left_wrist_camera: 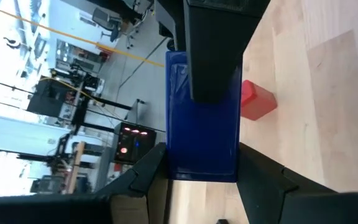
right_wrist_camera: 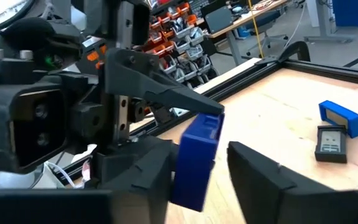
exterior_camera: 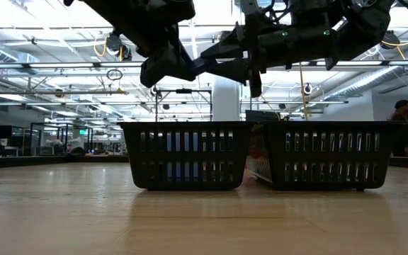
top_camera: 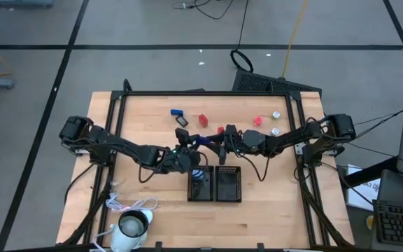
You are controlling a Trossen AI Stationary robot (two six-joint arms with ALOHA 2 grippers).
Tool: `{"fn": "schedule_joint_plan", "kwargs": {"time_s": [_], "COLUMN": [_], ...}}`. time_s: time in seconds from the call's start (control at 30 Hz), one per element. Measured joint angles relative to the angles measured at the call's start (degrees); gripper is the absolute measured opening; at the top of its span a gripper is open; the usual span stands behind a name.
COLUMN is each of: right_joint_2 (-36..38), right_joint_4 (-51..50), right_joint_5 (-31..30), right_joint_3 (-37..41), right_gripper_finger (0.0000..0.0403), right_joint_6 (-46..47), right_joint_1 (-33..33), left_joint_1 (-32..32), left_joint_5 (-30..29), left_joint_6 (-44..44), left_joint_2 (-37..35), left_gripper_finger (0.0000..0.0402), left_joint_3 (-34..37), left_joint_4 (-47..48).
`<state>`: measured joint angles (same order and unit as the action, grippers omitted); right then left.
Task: Pick & Place Office items
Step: Put the bottom blue digital clock into the right black basket
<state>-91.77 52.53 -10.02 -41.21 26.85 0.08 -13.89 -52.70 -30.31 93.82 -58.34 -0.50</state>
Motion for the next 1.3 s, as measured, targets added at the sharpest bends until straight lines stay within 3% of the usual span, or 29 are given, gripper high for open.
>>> {"fn": "schedule_joint_plan", "kwargs": {"time_s": [0.2, 0.47, 0.6, 0.73, 0.87, 1.0, 1.17, 1.3], "right_joint_2": [0.0, 1.7, 5.1, 9.6, 13.7, 14.9, 13.7, 13.7], "right_joint_4": [-0.6, -3.0, -6.4, -9.1, -9.6, -10.1, -17.2, -23.0], "right_joint_5": [2.7, 3.5, 4.6, 11.4, 19.1, 23.8, 19.0, 9.9], "right_joint_3": [0.0, 0.1, 0.4, 2.0, 5.6, 9.0, 10.8, 11.2], "right_gripper_finger": [0.0052, 0.0052, 0.0052, 0.0052, 0.0052, 0.0052, 0.0052, 0.0052], "right_joint_6": [-2.2, -10.3, -14.7, -19.7, -21.3, -16.1, -12.5, -12.7], "right_joint_1": [-0.2, -0.1, 0.2, 2.0, 5.1, 8.6, 13.8, 16.2], "left_joint_1": [-0.1, -2.4, -2.2, 1.8, 6.5, 9.8, 11.8, 12.3], "left_joint_5": [0.8, 0.0, 7.7, 21.7, 33.4, 36.2, 36.1, 36.1], "left_joint_6": [2.8, 11.2, 17.8, 24.6, 28.0, 29.8, 33.5, 33.9], "left_joint_2": [0.0, -2.1, -8.1, -15.9, -23.8, -30.0, -33.0, -33.4], "left_gripper_finger": [0.0184, 0.0212, 0.0222, 0.0228, 0.0228, 0.0222, 0.0212, 0.0204], "left_joint_3": [0.1, 0.1, 0.1, 2.6, 12.0, 23.7, 33.4, 35.7], "left_joint_4": [0.2, -1.4, 3.6, 7.5, -3.2, -21.7, -43.3, -47.6]}}
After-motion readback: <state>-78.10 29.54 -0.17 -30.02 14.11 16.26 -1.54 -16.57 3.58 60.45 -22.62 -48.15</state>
